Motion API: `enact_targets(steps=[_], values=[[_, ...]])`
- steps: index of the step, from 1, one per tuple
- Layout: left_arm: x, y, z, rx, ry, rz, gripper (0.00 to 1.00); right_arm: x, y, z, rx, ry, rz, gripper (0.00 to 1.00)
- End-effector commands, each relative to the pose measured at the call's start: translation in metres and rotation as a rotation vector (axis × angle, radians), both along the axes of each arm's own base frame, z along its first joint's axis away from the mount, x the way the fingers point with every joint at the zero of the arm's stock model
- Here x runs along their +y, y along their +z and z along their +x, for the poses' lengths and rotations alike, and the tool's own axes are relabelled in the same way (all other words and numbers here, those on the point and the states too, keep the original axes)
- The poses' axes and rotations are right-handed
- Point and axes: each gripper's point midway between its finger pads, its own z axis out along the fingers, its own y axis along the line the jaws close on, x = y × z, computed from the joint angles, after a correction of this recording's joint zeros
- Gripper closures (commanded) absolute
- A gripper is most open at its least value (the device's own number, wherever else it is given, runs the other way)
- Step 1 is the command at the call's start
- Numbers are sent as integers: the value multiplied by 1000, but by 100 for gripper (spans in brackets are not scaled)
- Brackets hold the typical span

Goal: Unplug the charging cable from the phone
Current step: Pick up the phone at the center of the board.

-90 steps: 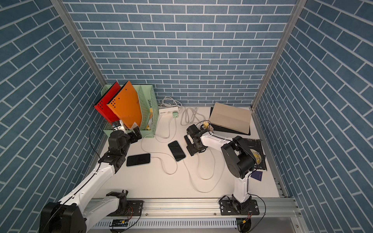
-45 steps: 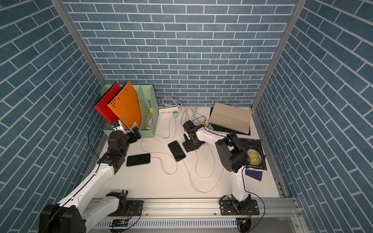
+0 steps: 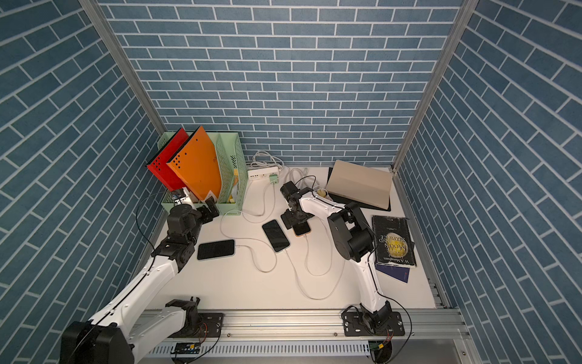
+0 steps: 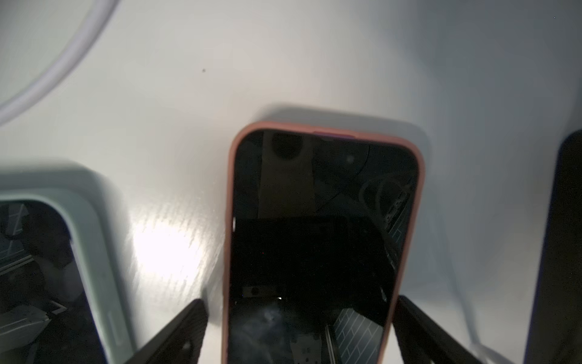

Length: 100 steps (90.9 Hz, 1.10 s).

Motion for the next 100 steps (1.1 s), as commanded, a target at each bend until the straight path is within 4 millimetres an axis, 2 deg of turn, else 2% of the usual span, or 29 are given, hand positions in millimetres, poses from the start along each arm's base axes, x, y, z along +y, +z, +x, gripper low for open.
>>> enact_targets(steps=[1,14,21,25,35,42,54,67,84,100], values=[[0,-9,-4,21,1,10,0,-12,-14,-4,35,-36,-56,12],[-1,-10,-4,21,-3,7,0,-13,-10,-3,14,-40,-61,24],[-1,-8,-3,16,-5,6,0,-12,-6,-1,1,-40,-51,34],[-1,-7,-3,13,-8,6,0,-8,12,2,-32,-38,-18,39],[-5,-6,0,12,-27,1,0,-2,36,7,-77,-34,43,50],[-14,-5,3,8,-76,-5,0,3,55,7,-108,-26,95,54],[-42,2,12,-20,-229,-46,0,11,86,4,-142,-6,226,59],[-62,10,21,-17,-323,-101,0,22,114,-15,-84,54,462,61],[-98,18,35,30,-496,-199,0,23,135,-41,-4,119,712,61],[-132,28,32,11,-698,-280,0,16,155,-61,61,147,959,62]])
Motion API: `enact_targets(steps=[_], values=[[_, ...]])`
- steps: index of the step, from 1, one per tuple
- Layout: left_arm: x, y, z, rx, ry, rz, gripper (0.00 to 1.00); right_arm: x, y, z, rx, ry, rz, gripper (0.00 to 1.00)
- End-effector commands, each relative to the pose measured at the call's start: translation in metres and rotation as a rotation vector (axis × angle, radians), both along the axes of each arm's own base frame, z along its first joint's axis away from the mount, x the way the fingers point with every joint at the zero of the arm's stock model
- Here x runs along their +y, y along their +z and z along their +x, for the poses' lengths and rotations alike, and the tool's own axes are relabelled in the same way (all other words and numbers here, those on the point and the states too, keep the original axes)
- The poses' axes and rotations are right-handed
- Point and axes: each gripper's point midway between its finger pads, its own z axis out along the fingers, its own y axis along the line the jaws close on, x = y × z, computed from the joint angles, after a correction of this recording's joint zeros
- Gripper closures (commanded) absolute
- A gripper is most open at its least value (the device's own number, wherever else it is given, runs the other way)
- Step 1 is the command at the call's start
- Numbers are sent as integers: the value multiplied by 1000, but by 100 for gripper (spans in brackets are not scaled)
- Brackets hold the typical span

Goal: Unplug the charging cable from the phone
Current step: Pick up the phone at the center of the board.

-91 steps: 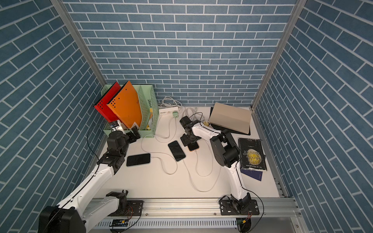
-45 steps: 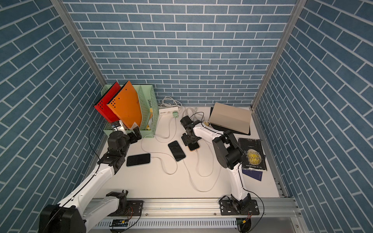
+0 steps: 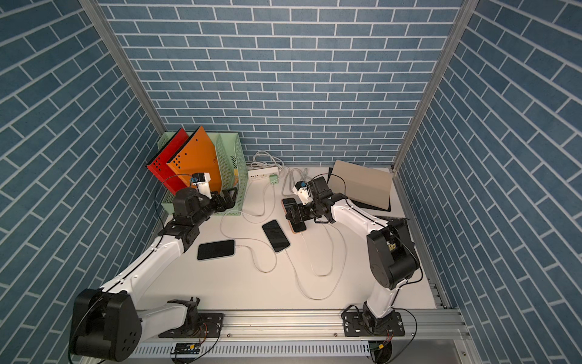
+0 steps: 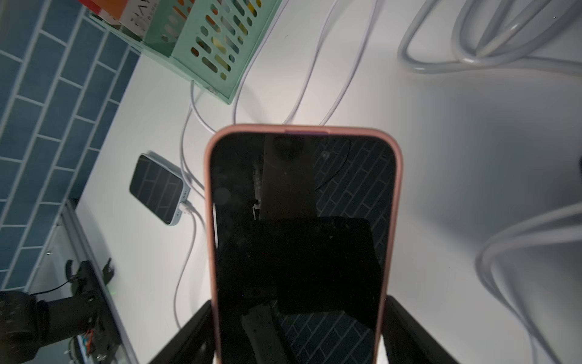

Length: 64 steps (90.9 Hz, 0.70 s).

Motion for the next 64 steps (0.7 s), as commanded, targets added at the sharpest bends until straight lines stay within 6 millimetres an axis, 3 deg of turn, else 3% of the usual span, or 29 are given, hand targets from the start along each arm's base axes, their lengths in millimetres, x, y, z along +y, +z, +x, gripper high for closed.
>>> enact_targets(steps=[1,15,34,64], values=[[-35,7,-9,1,-202,-86,0,16,50,-15,-9,90,281,62],[-67,4,-16,46,-395,-181,0,19,69,-40,16,171,415,62],[-103,21,-39,12,-611,-279,0,17,90,-61,38,215,540,63],[-154,56,-96,-25,-921,-311,0,15,123,-79,10,283,640,64]])
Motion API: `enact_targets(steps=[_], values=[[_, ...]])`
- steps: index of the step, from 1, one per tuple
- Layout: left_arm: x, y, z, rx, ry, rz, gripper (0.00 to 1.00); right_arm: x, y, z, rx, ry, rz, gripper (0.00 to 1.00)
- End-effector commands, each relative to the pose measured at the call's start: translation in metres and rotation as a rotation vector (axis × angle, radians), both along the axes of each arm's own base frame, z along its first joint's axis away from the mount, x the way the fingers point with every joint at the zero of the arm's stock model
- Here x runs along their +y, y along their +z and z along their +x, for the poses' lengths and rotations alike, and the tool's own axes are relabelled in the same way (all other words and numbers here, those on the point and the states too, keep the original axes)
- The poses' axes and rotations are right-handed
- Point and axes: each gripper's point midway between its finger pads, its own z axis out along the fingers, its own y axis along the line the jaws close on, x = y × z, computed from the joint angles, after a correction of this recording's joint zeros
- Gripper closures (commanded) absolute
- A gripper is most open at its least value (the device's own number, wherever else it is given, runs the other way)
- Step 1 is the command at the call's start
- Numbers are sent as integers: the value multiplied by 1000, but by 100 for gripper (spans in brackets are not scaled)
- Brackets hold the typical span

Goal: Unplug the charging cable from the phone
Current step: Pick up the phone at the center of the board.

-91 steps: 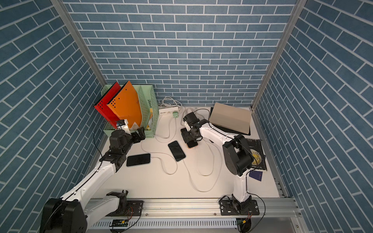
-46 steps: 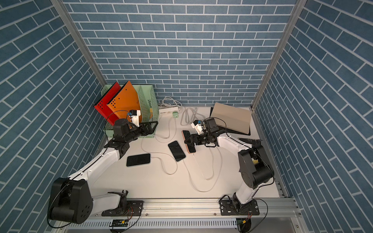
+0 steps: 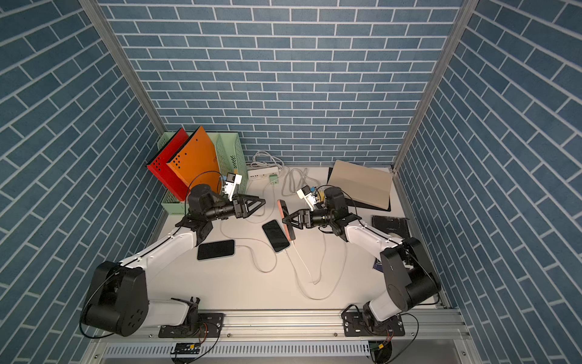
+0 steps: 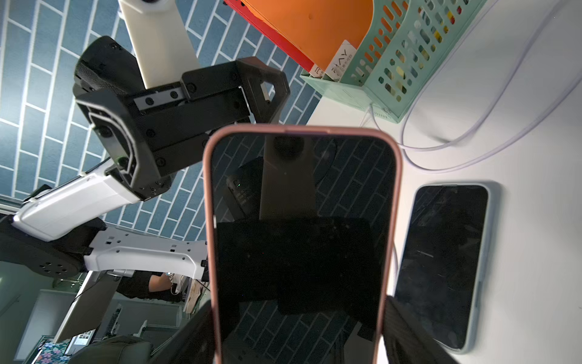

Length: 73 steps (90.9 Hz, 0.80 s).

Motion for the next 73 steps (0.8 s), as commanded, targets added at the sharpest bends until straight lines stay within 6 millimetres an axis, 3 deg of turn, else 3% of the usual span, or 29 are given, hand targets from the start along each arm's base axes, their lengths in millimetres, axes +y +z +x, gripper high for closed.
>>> enact_targets(steps=[1,18,36,73], values=[[-20,32,-28,-86,-149,-33,0,0,46,-15,-99,70,114,64],[-40,31,-44,-94,-229,17,0,-2,64,-29,-152,123,157,64],[-45,31,-46,-92,-251,16,0,-3,78,-44,-212,168,195,65],[-62,29,-63,-103,-344,34,0,3,88,-53,-284,202,234,65]])
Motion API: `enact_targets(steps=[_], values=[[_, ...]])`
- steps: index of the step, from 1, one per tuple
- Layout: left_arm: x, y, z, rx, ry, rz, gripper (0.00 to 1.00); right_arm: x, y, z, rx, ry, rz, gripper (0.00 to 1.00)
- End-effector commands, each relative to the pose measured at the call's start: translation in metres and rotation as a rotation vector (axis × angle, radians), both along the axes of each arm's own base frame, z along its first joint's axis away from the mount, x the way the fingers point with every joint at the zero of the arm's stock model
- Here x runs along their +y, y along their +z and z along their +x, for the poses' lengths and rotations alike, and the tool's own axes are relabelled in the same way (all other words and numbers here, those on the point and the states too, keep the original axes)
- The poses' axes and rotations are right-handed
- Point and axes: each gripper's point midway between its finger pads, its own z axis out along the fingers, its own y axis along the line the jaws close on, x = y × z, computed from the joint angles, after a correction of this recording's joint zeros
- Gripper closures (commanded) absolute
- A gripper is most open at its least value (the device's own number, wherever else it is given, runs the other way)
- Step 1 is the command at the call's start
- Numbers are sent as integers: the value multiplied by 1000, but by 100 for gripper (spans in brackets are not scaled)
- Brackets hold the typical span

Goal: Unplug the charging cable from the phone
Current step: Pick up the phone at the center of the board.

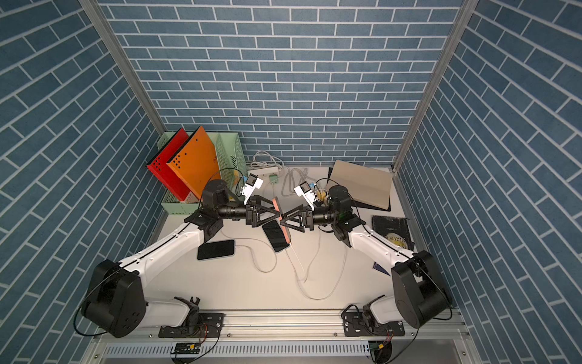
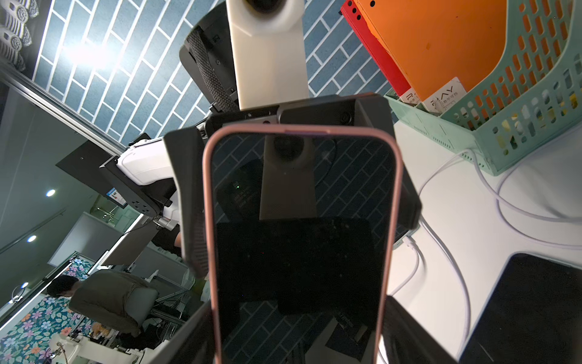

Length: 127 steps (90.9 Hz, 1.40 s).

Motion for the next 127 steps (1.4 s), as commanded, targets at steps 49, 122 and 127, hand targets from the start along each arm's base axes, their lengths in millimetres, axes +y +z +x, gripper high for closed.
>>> enact_targets(steps=[49,122,127], values=[[-7,9,-13,-55,-67,-1,5,2,14,-17,-121,50,81,65],[-8,12,-12,-58,-62,4,65,6,3,-15,-100,39,61,36],[-8,14,-11,-64,-58,8,73,5,1,-15,-102,40,49,26]])
